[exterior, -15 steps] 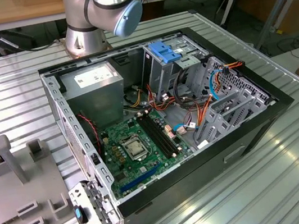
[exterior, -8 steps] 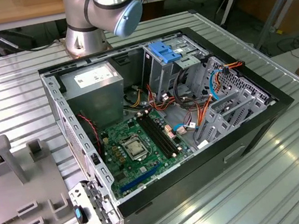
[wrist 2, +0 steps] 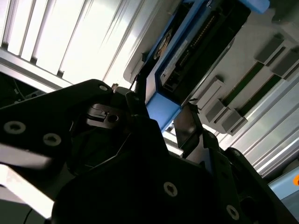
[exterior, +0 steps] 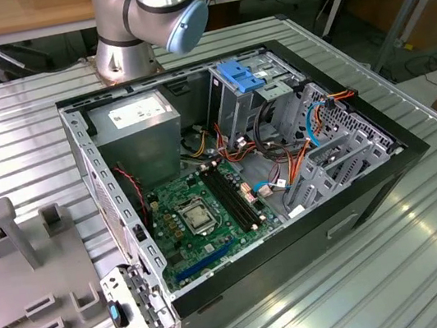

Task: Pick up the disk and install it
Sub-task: 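Pick up the disk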

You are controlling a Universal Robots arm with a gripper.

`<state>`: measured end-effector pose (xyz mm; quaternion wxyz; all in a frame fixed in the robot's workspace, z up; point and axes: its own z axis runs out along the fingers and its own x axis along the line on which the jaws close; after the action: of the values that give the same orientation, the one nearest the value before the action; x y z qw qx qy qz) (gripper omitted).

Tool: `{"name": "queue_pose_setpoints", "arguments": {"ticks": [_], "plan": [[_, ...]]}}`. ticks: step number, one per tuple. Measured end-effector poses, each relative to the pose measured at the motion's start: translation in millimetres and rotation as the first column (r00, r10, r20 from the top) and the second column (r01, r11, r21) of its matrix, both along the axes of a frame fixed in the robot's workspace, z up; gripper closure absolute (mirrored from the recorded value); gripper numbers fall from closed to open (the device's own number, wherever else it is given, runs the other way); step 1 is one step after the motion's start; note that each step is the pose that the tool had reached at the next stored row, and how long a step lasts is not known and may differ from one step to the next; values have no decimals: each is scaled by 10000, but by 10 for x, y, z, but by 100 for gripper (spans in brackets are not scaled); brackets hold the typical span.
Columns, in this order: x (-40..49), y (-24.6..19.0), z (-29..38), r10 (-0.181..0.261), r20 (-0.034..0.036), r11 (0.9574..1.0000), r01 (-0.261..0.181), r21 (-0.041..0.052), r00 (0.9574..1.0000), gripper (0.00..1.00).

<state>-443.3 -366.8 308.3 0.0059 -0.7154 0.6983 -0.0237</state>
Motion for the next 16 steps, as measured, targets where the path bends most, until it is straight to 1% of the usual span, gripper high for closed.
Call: {"name": "queue_pose_setpoints", "arguments": {"ticks": [2, 3, 4, 16], "plan": [[0, 0, 1, 0, -3, 10000, 0, -2, 10000, 49], [0, 0, -2, 0, -7, 10000, 0, -3, 10000, 57], [0, 0, -5, 0, -8, 10000, 0, -4, 10000, 63], [-1, 0, -57, 0, -7, 10000, 0, -4, 10000, 63]]}}
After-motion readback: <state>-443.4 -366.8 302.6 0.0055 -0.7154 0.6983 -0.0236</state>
